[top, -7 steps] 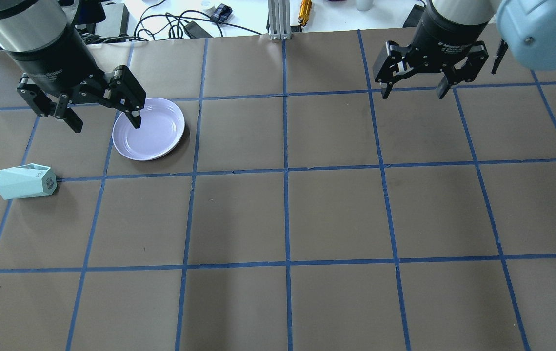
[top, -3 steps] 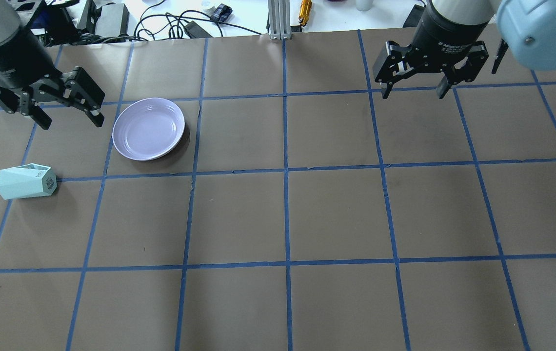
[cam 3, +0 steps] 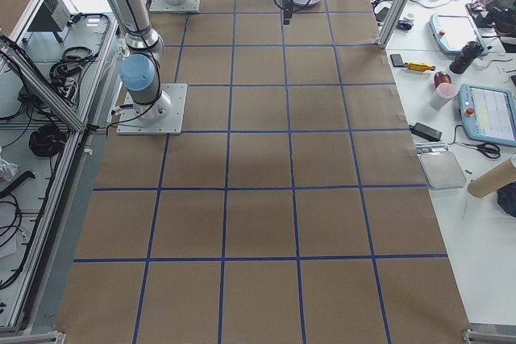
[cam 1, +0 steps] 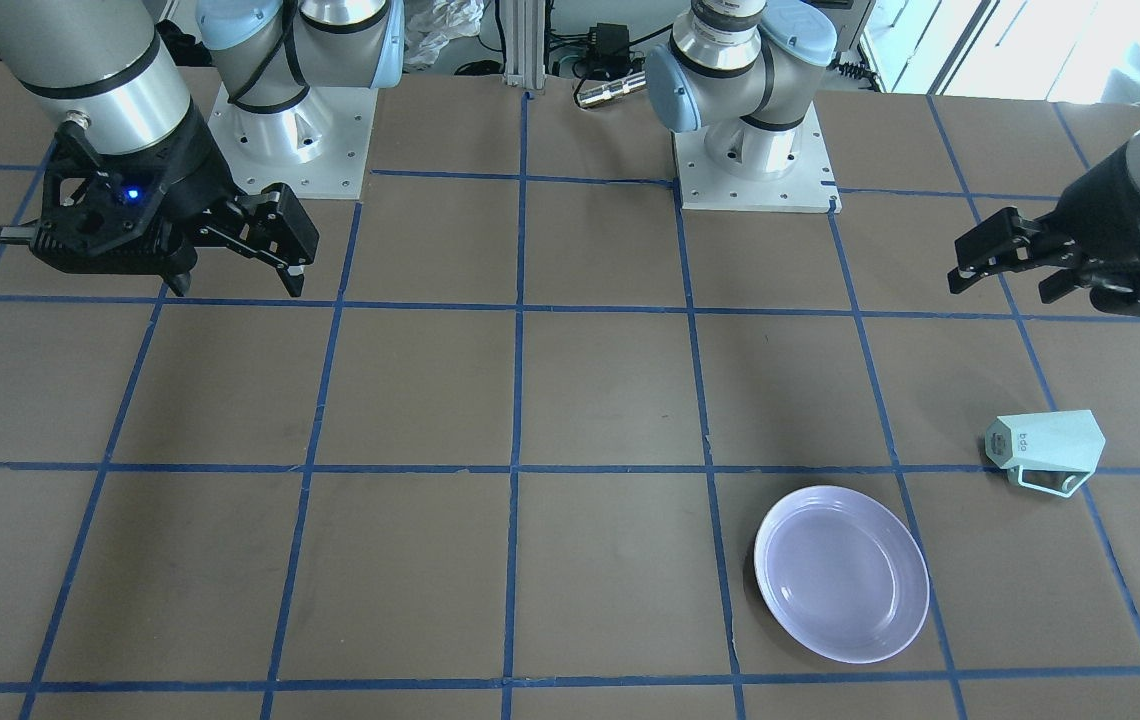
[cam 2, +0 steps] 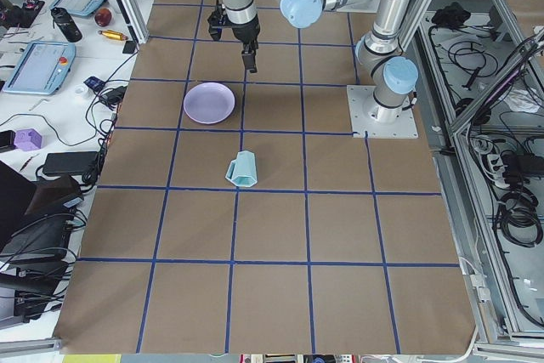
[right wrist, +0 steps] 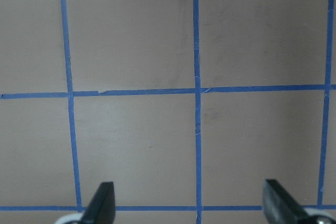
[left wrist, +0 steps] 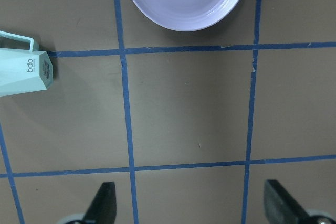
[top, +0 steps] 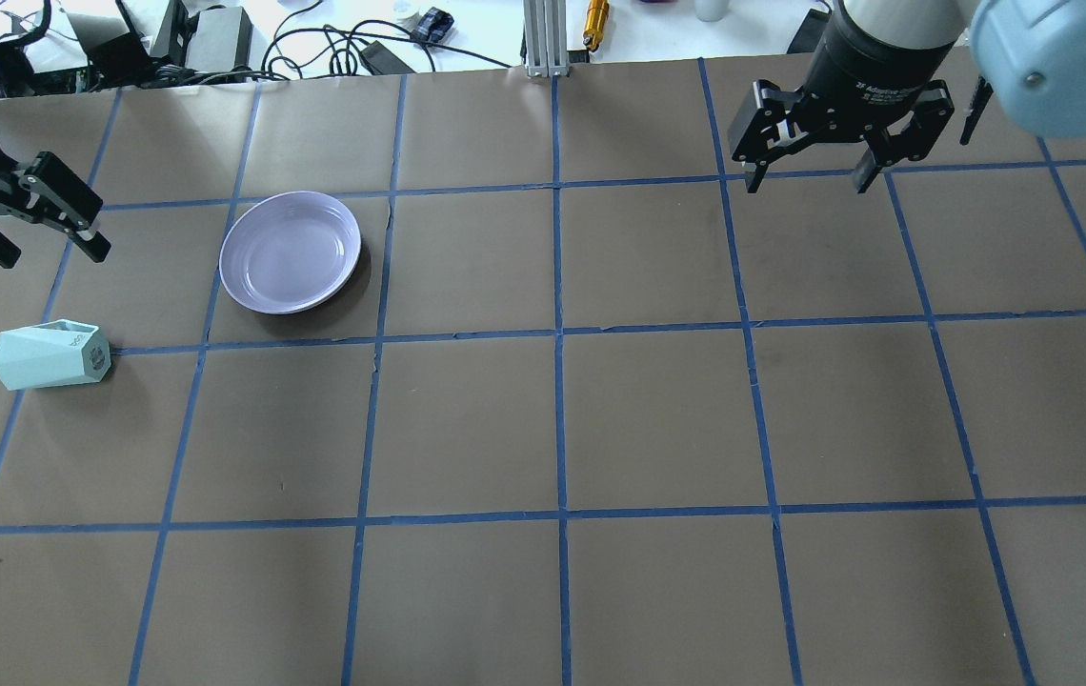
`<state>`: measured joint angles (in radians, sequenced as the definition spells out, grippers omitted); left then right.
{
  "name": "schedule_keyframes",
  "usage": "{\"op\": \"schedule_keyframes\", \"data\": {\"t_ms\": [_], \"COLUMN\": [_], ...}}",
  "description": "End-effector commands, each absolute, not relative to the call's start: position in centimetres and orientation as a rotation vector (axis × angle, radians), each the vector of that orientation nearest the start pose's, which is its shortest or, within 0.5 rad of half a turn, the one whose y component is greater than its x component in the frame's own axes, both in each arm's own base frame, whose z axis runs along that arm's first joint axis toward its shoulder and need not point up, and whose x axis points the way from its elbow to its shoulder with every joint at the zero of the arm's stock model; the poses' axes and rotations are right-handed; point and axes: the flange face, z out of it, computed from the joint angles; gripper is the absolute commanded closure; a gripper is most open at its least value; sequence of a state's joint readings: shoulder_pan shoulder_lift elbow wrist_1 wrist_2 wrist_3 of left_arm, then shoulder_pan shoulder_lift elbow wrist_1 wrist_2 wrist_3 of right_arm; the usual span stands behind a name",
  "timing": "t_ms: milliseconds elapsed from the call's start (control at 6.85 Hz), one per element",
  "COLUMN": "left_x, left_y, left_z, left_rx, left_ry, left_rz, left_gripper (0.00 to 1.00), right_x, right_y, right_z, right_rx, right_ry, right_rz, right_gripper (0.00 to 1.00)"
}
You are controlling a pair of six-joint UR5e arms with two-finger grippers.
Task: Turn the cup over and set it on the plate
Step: 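Move the left gripper toward the mint-green mug lying on its side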
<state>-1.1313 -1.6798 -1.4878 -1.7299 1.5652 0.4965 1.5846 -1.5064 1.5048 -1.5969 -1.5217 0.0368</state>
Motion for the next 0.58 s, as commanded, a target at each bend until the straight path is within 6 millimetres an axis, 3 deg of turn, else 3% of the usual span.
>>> {"op": "schedule_keyframes", "data": {"t_ms": [0, 438], "left_x": [17.4, 25.4], "left_y": [-52.9, -53.6], "left_z": [43.2, 39.1], "left_rx": [0.169, 0.326], "left_ry": [3.246, 3.241], "left_rz": [0.272, 0.207], "left_gripper": [0.0, 0.0], "right_x": [14.5, 14.5], "right_y": [-52.0, -52.0], "right_z": [49.0, 49.1], "right_rx": [0.035, 0.035], "right_ry": [3.091, 3.091], "right_rz": [-0.038, -0.041], "right_gripper": [0.0, 0.0]}}
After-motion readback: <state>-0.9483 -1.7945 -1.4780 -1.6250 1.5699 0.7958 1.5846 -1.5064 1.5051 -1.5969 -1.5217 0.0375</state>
